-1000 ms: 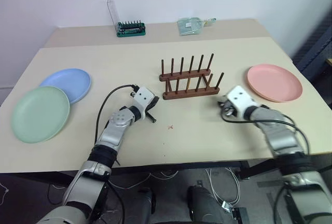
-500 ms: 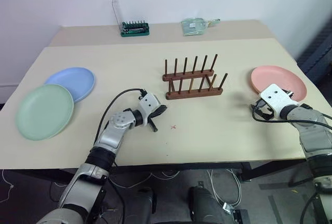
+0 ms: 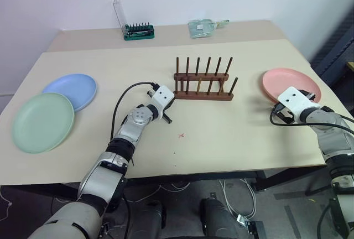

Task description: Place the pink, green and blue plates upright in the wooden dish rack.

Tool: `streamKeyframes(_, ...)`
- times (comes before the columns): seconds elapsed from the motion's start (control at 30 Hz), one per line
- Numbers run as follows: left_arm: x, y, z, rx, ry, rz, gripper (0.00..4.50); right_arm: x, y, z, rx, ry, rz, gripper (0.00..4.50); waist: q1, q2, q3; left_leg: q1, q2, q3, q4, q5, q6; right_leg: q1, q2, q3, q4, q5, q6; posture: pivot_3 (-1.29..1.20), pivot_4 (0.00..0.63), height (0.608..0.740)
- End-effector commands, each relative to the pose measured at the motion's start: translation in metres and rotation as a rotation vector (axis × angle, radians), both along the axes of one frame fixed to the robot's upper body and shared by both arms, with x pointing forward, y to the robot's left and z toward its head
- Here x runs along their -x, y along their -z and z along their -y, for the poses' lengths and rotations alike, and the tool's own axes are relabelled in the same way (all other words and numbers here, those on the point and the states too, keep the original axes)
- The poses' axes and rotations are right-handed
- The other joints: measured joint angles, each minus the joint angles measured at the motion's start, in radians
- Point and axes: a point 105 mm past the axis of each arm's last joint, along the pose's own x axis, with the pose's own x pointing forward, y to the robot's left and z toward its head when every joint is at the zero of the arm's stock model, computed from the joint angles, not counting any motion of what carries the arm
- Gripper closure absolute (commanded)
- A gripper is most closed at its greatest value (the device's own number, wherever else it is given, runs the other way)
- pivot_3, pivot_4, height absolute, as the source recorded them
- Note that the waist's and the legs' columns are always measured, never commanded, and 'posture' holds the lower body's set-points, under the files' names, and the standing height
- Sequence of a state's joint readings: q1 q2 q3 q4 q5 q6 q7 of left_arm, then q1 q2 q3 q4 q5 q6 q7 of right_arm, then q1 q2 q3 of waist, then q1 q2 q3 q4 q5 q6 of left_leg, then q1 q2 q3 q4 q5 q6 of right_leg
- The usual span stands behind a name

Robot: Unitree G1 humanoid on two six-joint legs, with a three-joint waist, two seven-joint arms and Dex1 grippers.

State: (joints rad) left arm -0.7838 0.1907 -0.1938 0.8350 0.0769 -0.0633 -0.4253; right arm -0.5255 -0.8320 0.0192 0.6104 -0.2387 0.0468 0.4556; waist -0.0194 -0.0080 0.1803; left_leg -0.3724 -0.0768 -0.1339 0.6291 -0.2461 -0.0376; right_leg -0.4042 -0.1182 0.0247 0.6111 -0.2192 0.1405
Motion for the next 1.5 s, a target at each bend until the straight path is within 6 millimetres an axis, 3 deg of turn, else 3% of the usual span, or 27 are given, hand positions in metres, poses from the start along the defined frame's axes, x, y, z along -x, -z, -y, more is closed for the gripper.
streamKeyframes(0.03,0.008,0.015,-0.01,0.022,0.008,-0.034,4.45,-0.002,-0.002,0.01,0.037,0.017,-0.007,0.05,-0.001,0.0,0.0,0.0,0.0,0.0,0.0,0.0,0.0,0.0,0.0,0.0,0.0,0.0,0.0,0.0,0.15,0.74)
streamKeyframes(0.13,0.019,-0.007,0.003,0.113,0.125,0.046,4.45,-0.003,0.003,0.015,0.069,0.025,-0.029,0.92,-0.001,0.0,0.0,0.0,0.0,0.0,0.0,0.0,0.0,0.0,0.0,0.0,0.0,0.0,-0.001,0.0,0.15,0.74)
streamKeyframes(0.37,0.049,-0.042,0.017,0.236,0.315,0.121,4.45,-0.007,-0.001,0.019,0.106,0.03,0.011,4.44,0.009,-0.002,0.002,-0.004,-0.001,-0.001,0.0,0.0,0.0,-0.002,-0.001,0.0,-0.002,0.003,-0.004,0.0,0.15,0.74)
streamKeyframes(0.53,0.072,-0.054,0.026,0.251,0.423,0.126,4.45,-0.01,-0.032,0.004,0.203,-0.062,0.126,4.44,0.002,0.0,0.003,-0.004,-0.001,0.0,-0.001,0.0,0.0,-0.003,-0.001,0.001,-0.002,0.002,-0.005,0.0,0.15,0.74)
streamKeyframes(0.67,0.083,-0.051,0.032,0.22,0.482,0.098,4.45,-0.01,-0.075,-0.025,0.177,-0.178,0.283,4.44,-0.002,0.002,0.004,-0.003,0.0,0.0,-0.001,0.0,0.0,-0.003,0.0,0.001,-0.001,0.002,-0.004,0.0,0.15,0.74)
streamKeyframes(0.73,0.086,-0.05,0.033,0.231,0.492,0.078,4.45,-0.005,-0.125,-0.07,-0.154,-0.311,0.458,4.44,-0.004,0.002,0.005,-0.004,0.0,0.0,-0.001,0.0,0.0,-0.003,0.0,0.001,-0.001,0.002,-0.004,0.0,0.15,0.74)
streamKeyframes(0.8,0.087,-0.048,0.034,0.232,0.495,0.066,4.45,0.009,-0.16,-0.102,-0.47,-0.438,0.53,4.44,-0.007,0.001,0.005,-0.003,0.001,0.0,-0.001,0.0,0.0,-0.003,0.0,0.001,-0.001,0.002,-0.004,0.0,0.15,0.74)
streamKeyframes(0.9,0.087,-0.046,0.034,0.226,0.495,0.058,4.45,0.036,-0.182,-0.139,-0.84,-0.653,0.441,4.44,0.008,0.001,0.006,-0.004,0.002,-0.002,-0.001,0.0,0.0,-0.003,0.001,0.0,-0.001,0.002,-0.004,0.0,0.15,0.74)
streamKeyframes(1.03,0.088,-0.045,0.035,0.225,0.505,0.052,4.45,0.041,-0.193,-0.15,-1.116,-0.698,0.365,4.44,0.019,-0.001,0.007,-0.008,0.001,-0.006,0.001,0.0,0.0,-0.003,0.0,-0.002,-0.003,0.003,-0.005,0.0,0.15,0.74)
streamKeyframes(1.17,0.089,-0.045,0.035,0.227,0.505,0.05,4.45,0.033,-0.182,-0.159,-1.269,-0.699,0.239,4.44,0.025,0.0,0.007,-0.009,0.0,-0.005,0.001,0.0,0.0,-0.005,0.0,-0.002,-0.003,0.003,-0.006,0.0,0.15,0.74)
streamKeyframes(1.5,0.094,-0.043,0.032,0.239,0.508,0.032,4.45,0.012,-0.17,-0.156,-1.391,-0.612,0.16,4.44,0.017,0.0,0.007,-0.019,0.0,-0.003,0.001,0.0,0.0,-0.018,0.0,-0.001,0.001,0.004,-0.006,0.0,0.15,0.74)
